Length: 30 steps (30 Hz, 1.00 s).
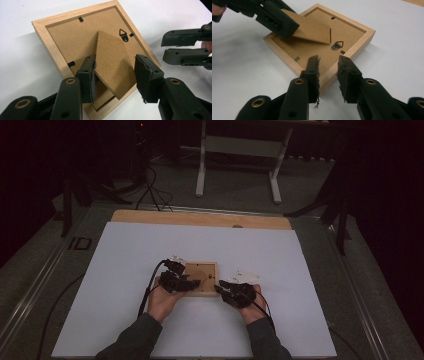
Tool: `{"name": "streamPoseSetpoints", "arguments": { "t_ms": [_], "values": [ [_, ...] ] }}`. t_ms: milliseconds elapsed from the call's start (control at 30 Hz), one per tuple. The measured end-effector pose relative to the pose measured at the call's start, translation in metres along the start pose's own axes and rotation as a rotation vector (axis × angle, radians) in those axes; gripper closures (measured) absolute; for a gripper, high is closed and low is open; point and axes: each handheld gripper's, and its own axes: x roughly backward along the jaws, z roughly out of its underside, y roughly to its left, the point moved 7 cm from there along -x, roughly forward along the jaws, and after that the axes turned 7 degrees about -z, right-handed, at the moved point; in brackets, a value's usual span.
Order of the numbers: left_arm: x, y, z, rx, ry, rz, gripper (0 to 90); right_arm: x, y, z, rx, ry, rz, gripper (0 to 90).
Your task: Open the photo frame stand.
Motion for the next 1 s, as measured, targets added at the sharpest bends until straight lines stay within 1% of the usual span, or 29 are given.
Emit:
{"name": "streamPoseSetpoints", "arguments": {
  "t_ms": [133,167,333,600,767,1000],
  "values": [
    [0.000,0.000,0.001,-0.006,-0.008,-0.009,54.1,0.001,-0.001,-0.001,0.001,0.001,-0.001,67.8],
    [0.000,-0.001,0.002,-0.002,-0.010,-0.010,54.1,0.002,-0.001,-0.001,-0.002,0.000,-0.002,67.4],
    [0.001,-0.002,0.003,-0.013,-0.022,-0.021,54.1,0.004,-0.001,-0.003,-0.003,-0.004,-0.002,66.4],
    [0.004,-0.004,0.007,-0.023,-0.043,-0.041,54.1,0.007,-0.004,-0.004,-0.016,-0.012,0.010,66.2],
    [0.006,-0.007,0.009,-0.051,-0.065,-0.055,54.1,0.008,-0.005,-0.005,-0.012,-0.009,0.020,66.0],
    [0.009,-0.009,0.014,-0.068,-0.084,-0.072,54.1,0.009,-0.004,-0.006,-0.012,-0.012,0.016,64.7]
  ]
}}
